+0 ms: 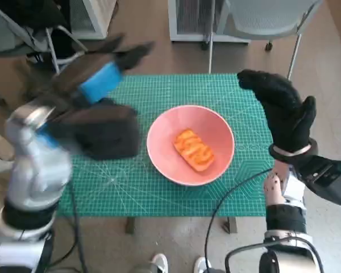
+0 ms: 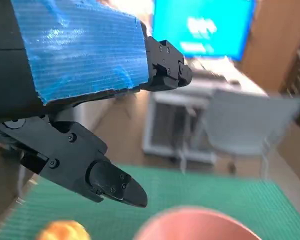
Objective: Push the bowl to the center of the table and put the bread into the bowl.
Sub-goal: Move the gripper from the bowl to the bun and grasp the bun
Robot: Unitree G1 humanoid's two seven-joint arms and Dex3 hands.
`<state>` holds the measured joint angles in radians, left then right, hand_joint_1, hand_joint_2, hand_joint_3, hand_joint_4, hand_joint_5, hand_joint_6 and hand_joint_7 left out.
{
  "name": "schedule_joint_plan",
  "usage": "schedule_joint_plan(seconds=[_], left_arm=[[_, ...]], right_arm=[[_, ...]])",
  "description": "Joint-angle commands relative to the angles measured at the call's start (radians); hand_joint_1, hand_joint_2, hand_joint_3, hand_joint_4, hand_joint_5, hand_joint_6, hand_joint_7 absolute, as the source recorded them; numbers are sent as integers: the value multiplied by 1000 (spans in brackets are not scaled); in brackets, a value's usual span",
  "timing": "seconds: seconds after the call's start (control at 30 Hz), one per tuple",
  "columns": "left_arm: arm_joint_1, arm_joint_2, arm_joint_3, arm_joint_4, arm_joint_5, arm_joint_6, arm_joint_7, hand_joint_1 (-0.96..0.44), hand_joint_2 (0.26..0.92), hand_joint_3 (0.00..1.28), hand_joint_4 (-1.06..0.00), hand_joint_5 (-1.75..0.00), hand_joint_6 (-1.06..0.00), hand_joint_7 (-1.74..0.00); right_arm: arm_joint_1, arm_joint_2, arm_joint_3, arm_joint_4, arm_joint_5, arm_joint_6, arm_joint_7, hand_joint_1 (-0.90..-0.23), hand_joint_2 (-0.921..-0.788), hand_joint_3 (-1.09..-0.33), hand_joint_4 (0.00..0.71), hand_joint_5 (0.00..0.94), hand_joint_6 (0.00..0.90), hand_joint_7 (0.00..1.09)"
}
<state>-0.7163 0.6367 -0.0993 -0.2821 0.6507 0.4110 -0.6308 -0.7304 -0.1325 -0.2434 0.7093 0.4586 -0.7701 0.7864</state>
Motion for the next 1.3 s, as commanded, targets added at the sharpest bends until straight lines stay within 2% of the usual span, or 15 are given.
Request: schedule_joint_plan(seconds=[0.03,0.3,0.47,0.67,1.0,1.3], left_arm=[[60,31,26,-46,12,-27,39,-405,789,5,-37,-7,-236,-15],[144,41,60,-58,-5,-72,97,-389,787,2,-65,-11,-265,-22],[216,30,92,16,-44,-189,211,-409,786,1,-74,-9,-277,-22],[246,31,88,80,-32,-252,295,-426,786,0,-77,-6,-293,-24],[242,14,50,176,-9,-280,363,-462,792,2,-77,-2,-296,-15],[183,-21,-24,372,26,-313,447,-530,809,7,-70,0,-280,-3]], right_arm=[[5,7,5,19,-12,1,-3,-612,-921,-720,148,1,-1,502],[0,11,10,25,-15,-3,-5,-612,-921,-722,145,0,-1,501],[-9,11,9,40,-11,-1,4,-613,-921,-722,143,0,-1,500],[-18,10,8,53,-6,0,14,-613,-921,-721,143,0,-1,501],[-28,8,6,68,-3,0,29,-610,-921,-722,143,0,-1,503],[-33,5,3,72,3,8,42,-607,-921,-725,142,0,-1,511]])
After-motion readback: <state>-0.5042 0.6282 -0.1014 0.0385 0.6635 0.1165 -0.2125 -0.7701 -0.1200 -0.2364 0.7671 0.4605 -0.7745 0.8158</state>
